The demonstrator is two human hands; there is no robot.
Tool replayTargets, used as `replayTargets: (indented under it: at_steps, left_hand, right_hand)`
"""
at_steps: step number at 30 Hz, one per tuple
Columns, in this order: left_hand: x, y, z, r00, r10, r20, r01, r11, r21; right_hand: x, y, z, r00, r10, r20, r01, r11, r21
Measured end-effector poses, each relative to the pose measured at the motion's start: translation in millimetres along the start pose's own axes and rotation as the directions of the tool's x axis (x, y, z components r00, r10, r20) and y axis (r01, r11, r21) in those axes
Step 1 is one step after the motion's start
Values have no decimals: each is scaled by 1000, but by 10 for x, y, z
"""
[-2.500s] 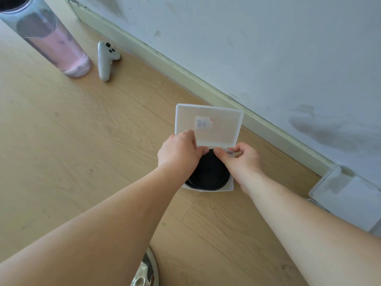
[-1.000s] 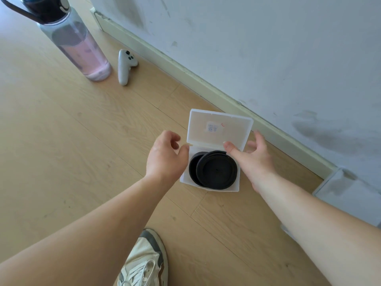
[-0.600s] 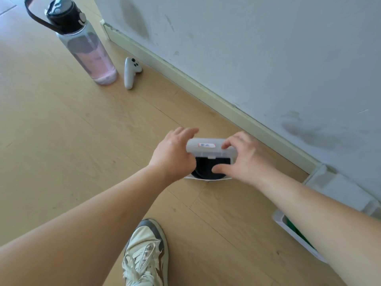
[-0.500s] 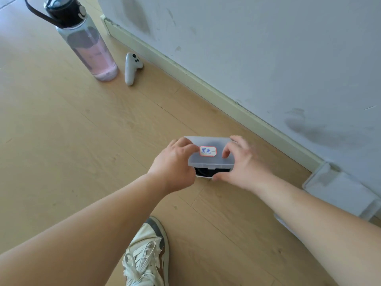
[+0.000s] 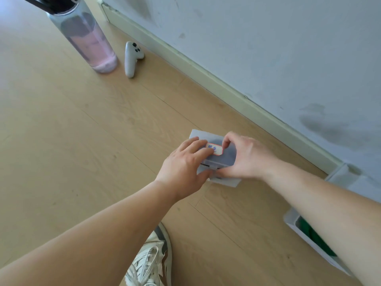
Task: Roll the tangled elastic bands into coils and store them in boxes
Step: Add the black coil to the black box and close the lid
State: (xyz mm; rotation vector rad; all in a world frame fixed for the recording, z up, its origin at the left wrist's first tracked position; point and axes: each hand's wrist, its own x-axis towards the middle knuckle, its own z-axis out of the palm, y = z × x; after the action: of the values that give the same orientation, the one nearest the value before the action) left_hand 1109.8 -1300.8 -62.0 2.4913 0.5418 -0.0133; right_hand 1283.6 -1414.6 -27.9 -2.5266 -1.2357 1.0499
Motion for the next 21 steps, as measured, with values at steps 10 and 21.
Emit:
replayTargets:
  at_steps: [10,21]
  left_hand:
    - [266,143,-155,964,-237,117,259,939,-226]
    - [610,293,-404,871,-417,260,467,868,-169]
  right_hand:
    - [-73,113,-86,987,142,76,-159,931,327]
    - [-11,24,-178,966,235,112,-260,887,383]
